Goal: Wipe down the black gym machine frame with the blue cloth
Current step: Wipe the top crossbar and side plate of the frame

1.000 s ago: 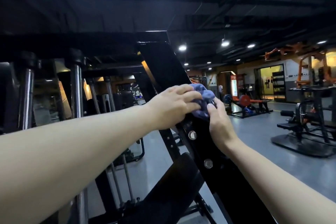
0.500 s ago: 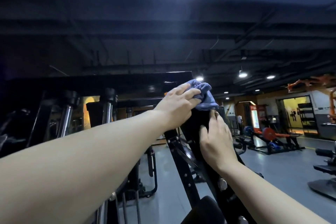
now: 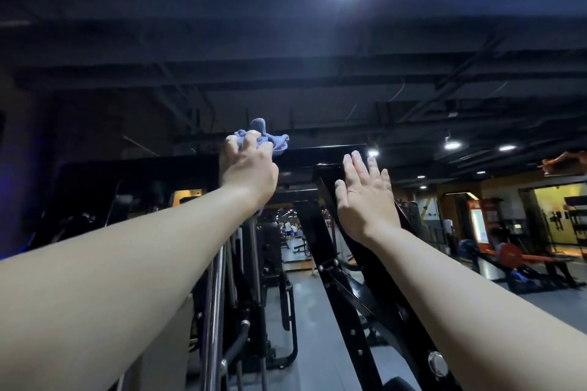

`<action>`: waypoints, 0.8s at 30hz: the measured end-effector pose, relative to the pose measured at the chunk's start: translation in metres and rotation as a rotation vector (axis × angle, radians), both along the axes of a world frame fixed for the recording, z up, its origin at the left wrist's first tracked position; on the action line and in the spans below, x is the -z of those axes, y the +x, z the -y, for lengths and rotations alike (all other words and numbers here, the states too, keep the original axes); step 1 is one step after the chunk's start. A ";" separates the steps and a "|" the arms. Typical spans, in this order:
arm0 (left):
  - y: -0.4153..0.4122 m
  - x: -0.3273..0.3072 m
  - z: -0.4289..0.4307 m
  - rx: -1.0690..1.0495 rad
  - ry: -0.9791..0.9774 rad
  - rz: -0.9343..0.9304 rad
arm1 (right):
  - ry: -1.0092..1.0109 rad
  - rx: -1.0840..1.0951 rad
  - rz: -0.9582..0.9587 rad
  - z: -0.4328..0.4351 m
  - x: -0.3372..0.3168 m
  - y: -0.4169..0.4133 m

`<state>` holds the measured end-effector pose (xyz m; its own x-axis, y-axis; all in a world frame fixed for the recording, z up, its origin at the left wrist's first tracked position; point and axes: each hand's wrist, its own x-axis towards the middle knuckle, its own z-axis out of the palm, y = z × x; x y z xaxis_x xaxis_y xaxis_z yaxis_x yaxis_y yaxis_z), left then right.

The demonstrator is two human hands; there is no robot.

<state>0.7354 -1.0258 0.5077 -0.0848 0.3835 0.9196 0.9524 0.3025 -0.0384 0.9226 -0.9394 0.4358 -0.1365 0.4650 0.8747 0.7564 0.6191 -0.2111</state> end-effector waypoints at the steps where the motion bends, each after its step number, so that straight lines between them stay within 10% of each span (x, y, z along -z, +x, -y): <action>1: 0.001 0.000 0.001 0.006 -0.043 -0.020 | 0.009 0.006 -0.006 -0.001 0.002 0.000; 8: -0.013 0.010 0.027 0.138 -0.107 -0.138 | 0.015 0.069 -0.030 0.004 -0.007 -0.018; 17: -0.042 -0.018 0.055 0.048 -0.053 0.237 | 0.057 -0.086 0.190 0.035 -0.050 -0.098; 24: -0.084 -0.002 0.077 0.116 -0.063 -0.033 | 0.067 -0.050 0.163 0.028 -0.050 -0.099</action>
<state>0.6510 -1.1026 0.5098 -0.0070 0.4457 0.8952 0.9787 0.1867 -0.0852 0.8231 -0.9670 0.4858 -0.3004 0.3954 0.8680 0.7453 0.6652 -0.0451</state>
